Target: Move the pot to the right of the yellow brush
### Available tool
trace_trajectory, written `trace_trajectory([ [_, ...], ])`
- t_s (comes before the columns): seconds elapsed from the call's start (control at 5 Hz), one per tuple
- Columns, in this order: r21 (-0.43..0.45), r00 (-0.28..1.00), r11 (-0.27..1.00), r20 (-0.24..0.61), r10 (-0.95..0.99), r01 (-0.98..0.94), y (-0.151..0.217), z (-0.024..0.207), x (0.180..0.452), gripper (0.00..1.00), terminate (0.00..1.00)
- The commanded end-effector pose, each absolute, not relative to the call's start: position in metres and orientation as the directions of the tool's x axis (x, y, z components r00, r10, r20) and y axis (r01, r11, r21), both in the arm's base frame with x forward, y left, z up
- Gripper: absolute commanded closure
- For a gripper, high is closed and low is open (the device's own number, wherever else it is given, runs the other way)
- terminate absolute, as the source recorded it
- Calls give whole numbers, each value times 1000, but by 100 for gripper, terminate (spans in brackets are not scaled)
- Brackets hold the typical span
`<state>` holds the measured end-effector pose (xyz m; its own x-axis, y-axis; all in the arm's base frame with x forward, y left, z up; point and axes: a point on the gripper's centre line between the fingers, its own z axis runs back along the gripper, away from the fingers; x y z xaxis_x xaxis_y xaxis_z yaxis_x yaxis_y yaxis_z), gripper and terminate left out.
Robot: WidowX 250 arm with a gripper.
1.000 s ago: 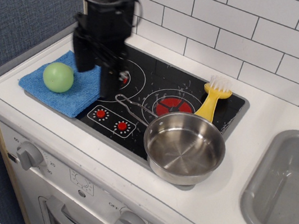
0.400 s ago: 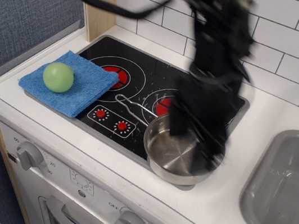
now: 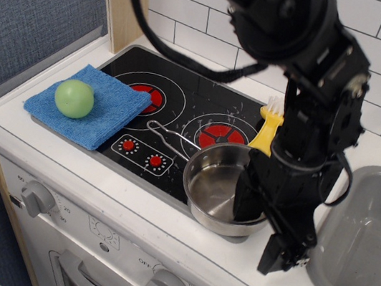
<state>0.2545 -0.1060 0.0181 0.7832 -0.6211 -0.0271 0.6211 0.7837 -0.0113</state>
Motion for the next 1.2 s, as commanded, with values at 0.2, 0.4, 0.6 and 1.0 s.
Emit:
trace_trajectory([
  [0.2, 6, 785, 786, 13, -619, 619, -105, 23, 260, 100, 0],
  [0.4, 23, 787, 788, 39, -615, 615, -100, 27, 261, 100, 0],
  [0.6, 37, 792, 795, 76, -606, 605, -94, 33, 260, 100, 0],
  [1.0, 157, 782, 794, 142, -607, 587, -68, 94, 243, 100, 0],
])
